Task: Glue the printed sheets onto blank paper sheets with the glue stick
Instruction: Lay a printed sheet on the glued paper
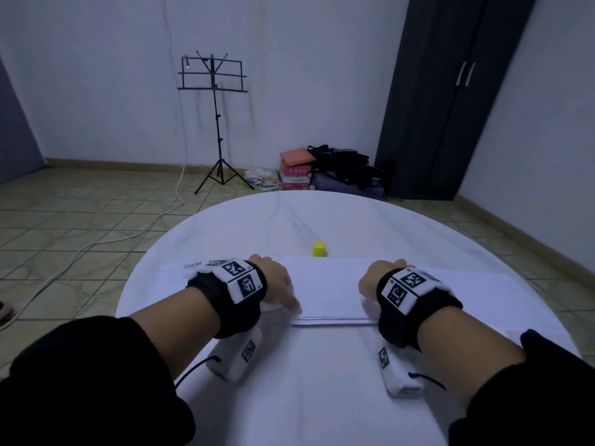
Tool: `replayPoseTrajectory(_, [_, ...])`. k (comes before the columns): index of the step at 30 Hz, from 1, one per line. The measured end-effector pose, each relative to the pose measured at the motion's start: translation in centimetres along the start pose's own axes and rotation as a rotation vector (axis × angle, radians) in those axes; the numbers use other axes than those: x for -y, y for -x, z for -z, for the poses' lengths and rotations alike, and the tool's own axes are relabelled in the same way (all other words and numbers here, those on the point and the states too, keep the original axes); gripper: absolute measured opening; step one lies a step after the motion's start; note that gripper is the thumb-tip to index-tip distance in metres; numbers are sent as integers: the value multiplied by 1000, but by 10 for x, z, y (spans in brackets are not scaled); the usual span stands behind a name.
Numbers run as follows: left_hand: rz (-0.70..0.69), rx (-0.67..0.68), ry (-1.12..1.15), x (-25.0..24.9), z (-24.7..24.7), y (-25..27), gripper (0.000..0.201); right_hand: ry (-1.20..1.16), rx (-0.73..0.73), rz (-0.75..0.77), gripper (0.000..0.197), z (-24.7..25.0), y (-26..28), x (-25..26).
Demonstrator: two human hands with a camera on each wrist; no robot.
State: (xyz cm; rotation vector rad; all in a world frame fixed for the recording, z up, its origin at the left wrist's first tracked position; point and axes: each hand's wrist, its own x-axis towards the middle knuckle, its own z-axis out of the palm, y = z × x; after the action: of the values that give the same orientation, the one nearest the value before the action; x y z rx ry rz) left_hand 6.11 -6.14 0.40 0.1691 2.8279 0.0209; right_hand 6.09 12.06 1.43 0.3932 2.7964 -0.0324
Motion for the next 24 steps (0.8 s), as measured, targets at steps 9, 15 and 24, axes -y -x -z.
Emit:
replayPoseTrajectory(9, [233, 61, -102, 123, 7, 12, 55, 199, -5, 683, 37, -16, 61, 118])
replayPoseTrajectory(15, [290, 56, -82, 155, -7, 11, 79, 480, 126, 800, 28, -29, 78, 155])
replayPoseTrajectory(24, [319, 52, -23, 166, -4, -3, 95, 391, 116, 722, 42, -35, 67, 160])
